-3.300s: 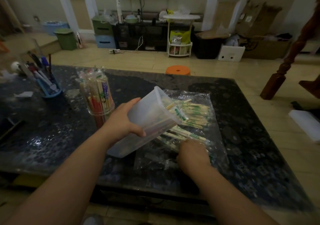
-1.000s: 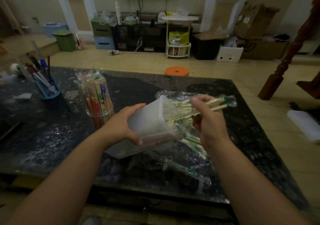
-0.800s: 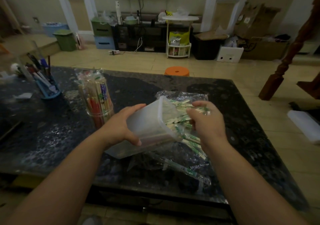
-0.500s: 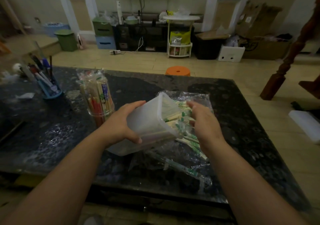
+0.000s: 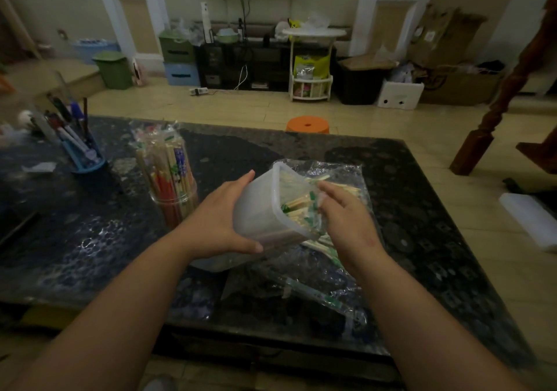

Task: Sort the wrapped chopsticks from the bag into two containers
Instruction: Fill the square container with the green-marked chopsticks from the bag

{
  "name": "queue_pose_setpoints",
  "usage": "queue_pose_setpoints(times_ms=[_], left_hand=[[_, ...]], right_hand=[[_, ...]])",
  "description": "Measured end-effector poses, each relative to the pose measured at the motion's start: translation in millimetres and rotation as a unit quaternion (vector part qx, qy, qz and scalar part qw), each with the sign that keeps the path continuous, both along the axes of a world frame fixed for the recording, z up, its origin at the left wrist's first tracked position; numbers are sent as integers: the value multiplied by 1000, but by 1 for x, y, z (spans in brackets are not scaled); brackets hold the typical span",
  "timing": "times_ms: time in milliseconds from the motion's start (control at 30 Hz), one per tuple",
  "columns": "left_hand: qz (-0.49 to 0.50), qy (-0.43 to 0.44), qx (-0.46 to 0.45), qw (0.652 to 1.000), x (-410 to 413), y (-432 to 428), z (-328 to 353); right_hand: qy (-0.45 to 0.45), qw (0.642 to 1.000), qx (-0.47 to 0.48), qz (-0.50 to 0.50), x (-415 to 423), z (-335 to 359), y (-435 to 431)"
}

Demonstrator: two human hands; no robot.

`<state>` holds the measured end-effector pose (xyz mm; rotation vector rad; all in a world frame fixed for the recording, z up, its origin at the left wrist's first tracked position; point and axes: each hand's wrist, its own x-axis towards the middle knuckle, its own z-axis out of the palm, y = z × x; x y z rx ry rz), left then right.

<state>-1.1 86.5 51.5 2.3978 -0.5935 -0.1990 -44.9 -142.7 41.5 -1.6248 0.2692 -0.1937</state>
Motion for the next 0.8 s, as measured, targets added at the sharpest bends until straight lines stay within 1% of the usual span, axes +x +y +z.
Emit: queue_pose_setpoints(times_ms=[67, 133, 200, 267, 333, 400, 500, 600, 633, 667, 700, 800], left_hand=[[23, -1, -40, 999, 1, -1, 0], [45, 8, -91, 995, 3, 2, -1], [66, 26, -124, 990, 5, 5, -2], [76, 41, -144, 986, 5, 8, -3], [79, 46, -156, 983, 5, 9, -3], [85, 48, -163, 982, 4, 9, -3], [88, 49, -163, 981, 4, 8, -4], [95, 48, -167, 980, 3, 8, -5], [95, 49, -167, 980, 3, 8, -5], [95, 48, -166, 980, 3, 8, -5], [96, 46, -164, 981, 3, 8, -5], [99, 45, -160, 981, 5, 8, -7]], right_hand=[[12, 1000, 16, -9, -2, 5, -3], [31, 1000, -5, 1, -4, 10, -8], [73, 996, -33, 46, -8, 14, -16], [131, 979, -82, 131, -14, 16, -23], [187, 943, -158, 225, -17, 15, -25], [222, 898, -246, 288, -16, 6, -24], [249, 809, -406, 346, -9, -11, -18], [282, 725, -495, 388, -5, -26, -12], [287, 709, -514, 389, -5, -31, -11], [286, 702, -529, 382, -4, -38, -11], [285, 705, -536, 368, -4, -45, -10], [270, 730, -547, 307, -8, -65, -10]])
